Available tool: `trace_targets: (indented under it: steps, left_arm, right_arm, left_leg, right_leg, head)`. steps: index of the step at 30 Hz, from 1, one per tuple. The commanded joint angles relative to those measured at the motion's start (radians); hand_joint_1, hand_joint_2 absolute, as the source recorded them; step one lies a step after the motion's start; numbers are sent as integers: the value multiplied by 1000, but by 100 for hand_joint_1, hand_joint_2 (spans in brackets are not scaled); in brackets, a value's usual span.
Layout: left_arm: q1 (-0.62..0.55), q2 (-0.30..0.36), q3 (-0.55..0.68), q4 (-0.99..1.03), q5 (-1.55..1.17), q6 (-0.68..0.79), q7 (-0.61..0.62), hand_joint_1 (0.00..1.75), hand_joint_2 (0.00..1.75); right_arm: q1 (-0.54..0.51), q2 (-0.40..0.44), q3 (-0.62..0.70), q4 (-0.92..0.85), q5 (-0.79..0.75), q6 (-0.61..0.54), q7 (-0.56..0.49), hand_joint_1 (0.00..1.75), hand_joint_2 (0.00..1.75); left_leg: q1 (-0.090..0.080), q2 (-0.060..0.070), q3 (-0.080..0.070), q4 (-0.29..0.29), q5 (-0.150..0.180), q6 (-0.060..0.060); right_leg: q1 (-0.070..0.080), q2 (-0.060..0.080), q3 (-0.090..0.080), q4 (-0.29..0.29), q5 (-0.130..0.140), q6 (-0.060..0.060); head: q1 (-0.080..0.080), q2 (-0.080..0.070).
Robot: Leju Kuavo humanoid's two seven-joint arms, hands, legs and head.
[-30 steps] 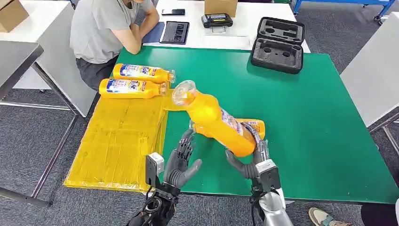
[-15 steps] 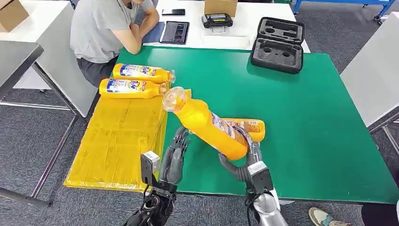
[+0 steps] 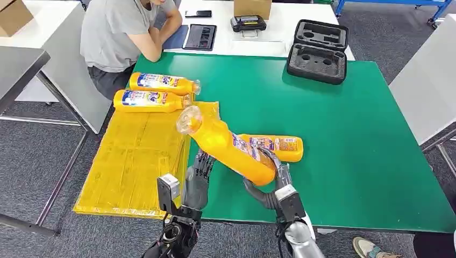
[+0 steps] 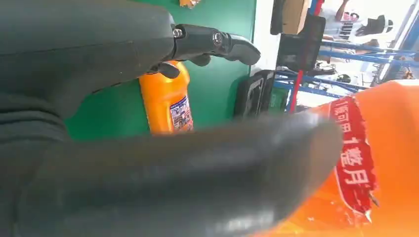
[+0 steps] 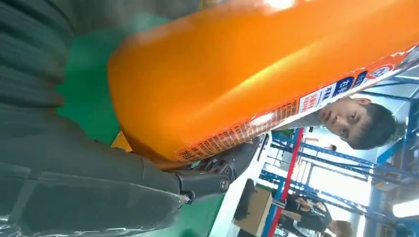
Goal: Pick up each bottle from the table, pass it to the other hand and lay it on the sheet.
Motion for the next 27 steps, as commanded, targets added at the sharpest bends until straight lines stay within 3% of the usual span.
trace_targets:
  steps: [1,20,27]
  left_arm:
    - [-2,39,-39,-35,-49,50,3,0,175]
    - [-28,34,-87,-5,-72,67,3,0,175]
    - [-70,11,-81,45,-49,67,3,0,175]
  right_arm:
    - [-67,7,25,126,-6,-8,-3,175,175]
    - [-110,22,10,175,-22,-9,-3,175,175]
    - [-145,67,111,197,23,-65,-3,175,175]
  left_leg:
    - [1,2,5,-1,-2,-1]
    - [0,2,7,-1,-3,-2]
    - [0,3,3,-1,-1,-1]
  right_leg:
    - [1,2,4,-1,-1,-2]
    - [1,2,6,-1,-2,-2]
    - [1,3,2,0,0,-1]
  head:
    - [0,0]
    - [0,0]
    - [0,0]
